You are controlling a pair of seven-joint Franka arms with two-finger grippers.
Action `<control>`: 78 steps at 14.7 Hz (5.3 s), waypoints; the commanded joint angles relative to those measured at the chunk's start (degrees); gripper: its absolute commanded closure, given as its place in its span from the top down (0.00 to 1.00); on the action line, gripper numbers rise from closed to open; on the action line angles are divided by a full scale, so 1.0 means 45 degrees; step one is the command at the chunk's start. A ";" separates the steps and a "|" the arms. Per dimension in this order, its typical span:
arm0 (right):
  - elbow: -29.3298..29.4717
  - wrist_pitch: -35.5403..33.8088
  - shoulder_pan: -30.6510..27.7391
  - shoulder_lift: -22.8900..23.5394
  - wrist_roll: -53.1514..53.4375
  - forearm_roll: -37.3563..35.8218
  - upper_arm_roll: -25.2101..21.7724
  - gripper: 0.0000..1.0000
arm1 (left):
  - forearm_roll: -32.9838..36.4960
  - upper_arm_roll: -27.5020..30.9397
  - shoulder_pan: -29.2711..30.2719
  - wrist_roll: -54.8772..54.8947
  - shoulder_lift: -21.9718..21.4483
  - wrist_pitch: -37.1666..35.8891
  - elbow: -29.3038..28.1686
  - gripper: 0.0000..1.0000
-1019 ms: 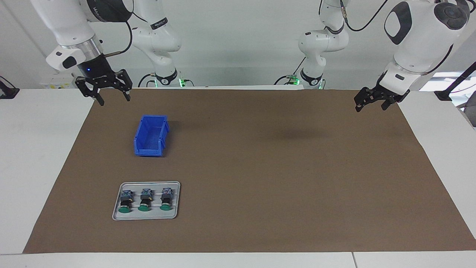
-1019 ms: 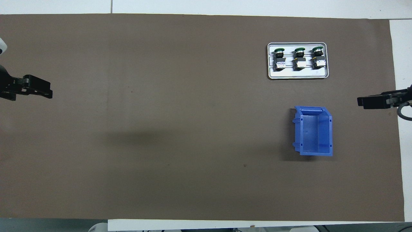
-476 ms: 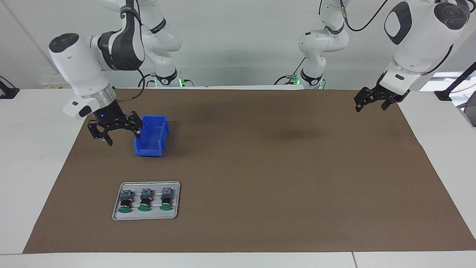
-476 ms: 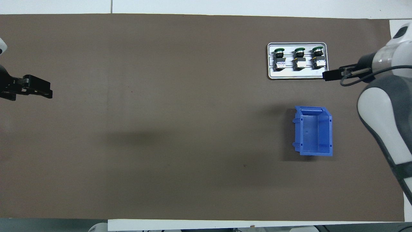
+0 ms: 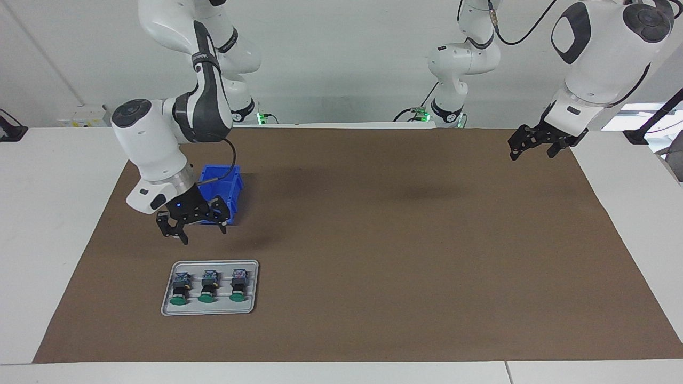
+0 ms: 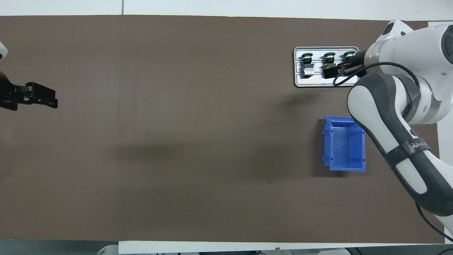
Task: Place and press button with both arms
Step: 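Lower the right gripper onto a green button in the tray, then close the right gripper on the green button, then lift the button and carry it toward the table center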
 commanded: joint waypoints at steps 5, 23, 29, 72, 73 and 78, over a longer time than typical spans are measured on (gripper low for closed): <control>0.2208 -0.0279 0.0009 0.2404 0.0343 -0.0867 0.0016 0.95 | -0.0003 0.0056 0.0042 0.0184 -0.0345 0.0270 -0.0444 1.00; 0.4085 0.0912 0.0830 0.4886 0.2474 -0.1922 0.0016 0.91 | -0.0003 0.0056 0.0042 0.0184 -0.0345 0.0270 -0.0444 1.00; 0.3968 0.1732 0.0830 0.5238 0.2455 -0.1961 0.0016 0.86 | -0.0003 0.0056 0.0042 0.0184 -0.0345 0.0270 -0.0444 1.00; 0.7035 -0.5647 0.4477 0.4205 0.9851 0.0559 -0.4082 0.09 | -0.0003 0.0056 0.0042 0.0184 -0.0345 0.0270 -0.0444 1.00; 0.6957 -0.6191 0.4772 0.3971 1.0360 0.0578 -0.4337 0.09 | -0.0003 0.0056 0.0042 0.0204 -0.0345 0.0270 -0.0444 1.00; 0.7015 -0.8967 0.6041 0.2934 1.4474 0.0461 -0.4457 0.10 | -0.0003 0.0056 0.0042 0.0184 -0.0345 0.0270 -0.0444 1.00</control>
